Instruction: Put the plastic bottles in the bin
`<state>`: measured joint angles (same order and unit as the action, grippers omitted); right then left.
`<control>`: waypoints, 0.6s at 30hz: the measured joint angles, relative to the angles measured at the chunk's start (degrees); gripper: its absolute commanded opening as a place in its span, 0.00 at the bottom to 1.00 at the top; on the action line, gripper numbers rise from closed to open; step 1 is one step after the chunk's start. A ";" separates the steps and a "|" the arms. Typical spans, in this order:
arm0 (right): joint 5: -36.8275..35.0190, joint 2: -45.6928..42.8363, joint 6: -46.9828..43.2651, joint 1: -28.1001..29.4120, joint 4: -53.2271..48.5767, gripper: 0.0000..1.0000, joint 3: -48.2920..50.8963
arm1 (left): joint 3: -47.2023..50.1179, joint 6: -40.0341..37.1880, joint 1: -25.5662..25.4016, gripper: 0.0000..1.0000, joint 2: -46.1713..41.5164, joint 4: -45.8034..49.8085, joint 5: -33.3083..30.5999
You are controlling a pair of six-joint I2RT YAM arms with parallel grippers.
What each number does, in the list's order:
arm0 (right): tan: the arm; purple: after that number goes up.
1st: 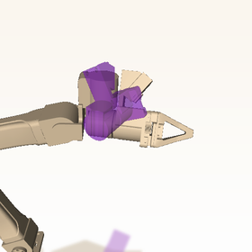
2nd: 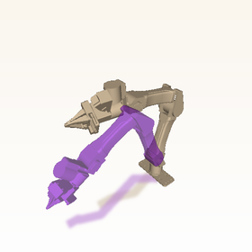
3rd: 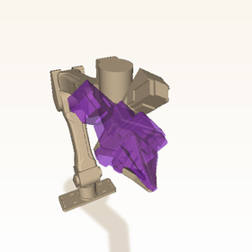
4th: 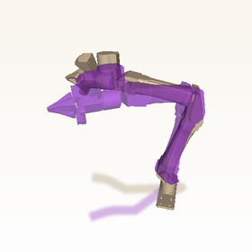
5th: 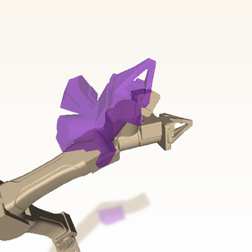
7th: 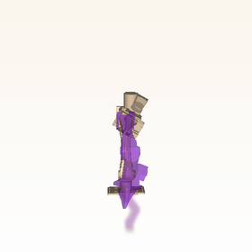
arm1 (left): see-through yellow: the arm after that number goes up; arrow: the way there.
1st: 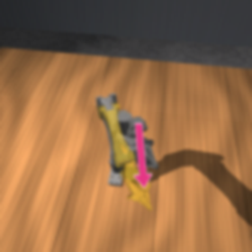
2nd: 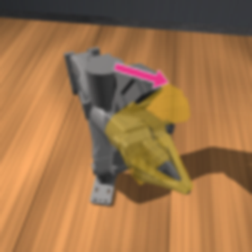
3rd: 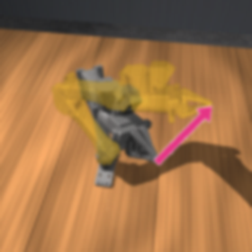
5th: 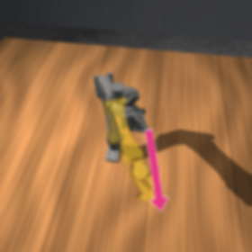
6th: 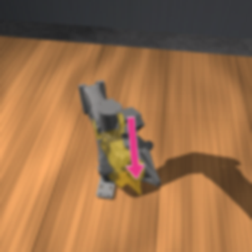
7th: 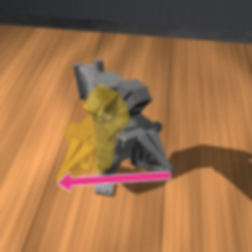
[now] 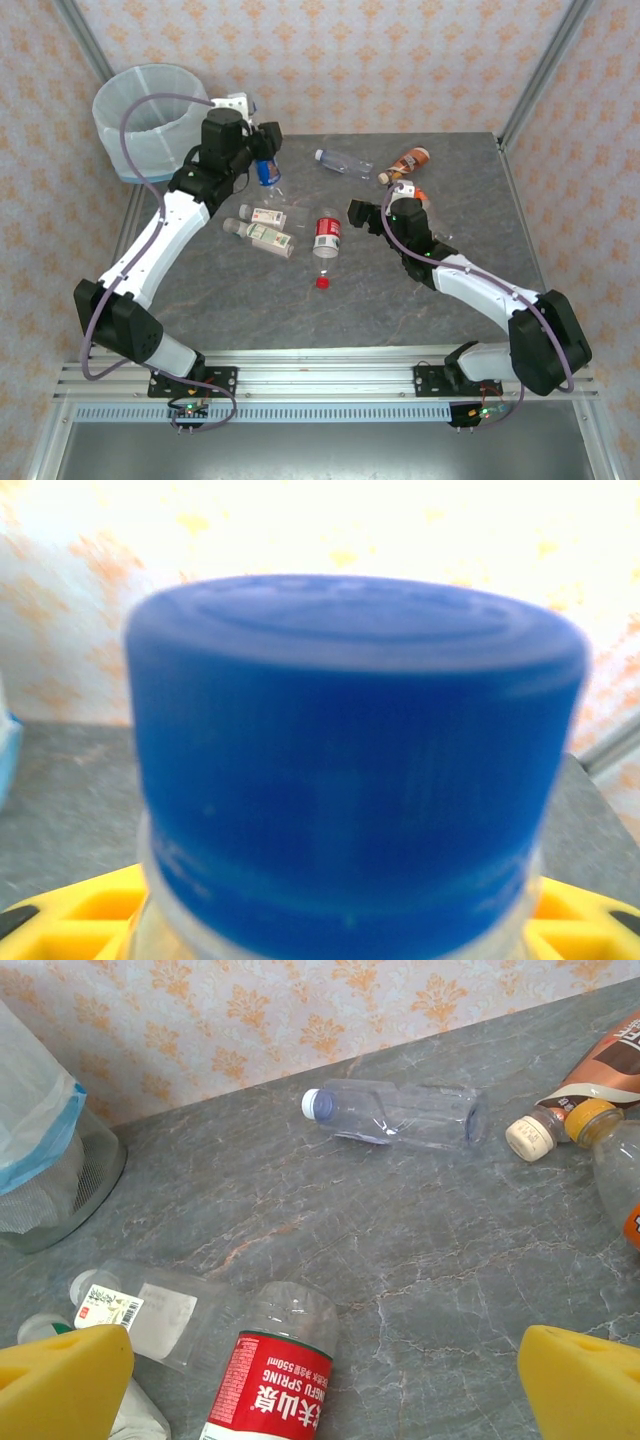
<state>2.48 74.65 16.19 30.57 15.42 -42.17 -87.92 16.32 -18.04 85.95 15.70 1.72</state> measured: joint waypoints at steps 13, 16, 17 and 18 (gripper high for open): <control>-0.15 0.90 0.59 0.00 0.48 0.99 -0.07 | -9.88 -14.56 6.25 0.53 -0.09 3.82 -12.20; -0.13 1.38 0.74 0.00 0.50 0.99 -0.17 | -12.24 -17.29 8.68 0.54 0.07 3.78 -14.10; -0.13 1.49 0.76 0.00 0.48 0.99 -0.26 | -13.49 -18.12 9.60 0.54 0.35 3.80 -14.60; -0.13 1.60 0.79 0.00 0.50 0.99 -0.26 | -14.69 -18.69 10.29 0.54 0.72 3.76 -14.80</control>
<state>2.35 76.25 16.97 30.57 15.92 -42.44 -102.61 -2.37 -7.75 86.67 19.46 -13.08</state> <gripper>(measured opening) 0.992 0.553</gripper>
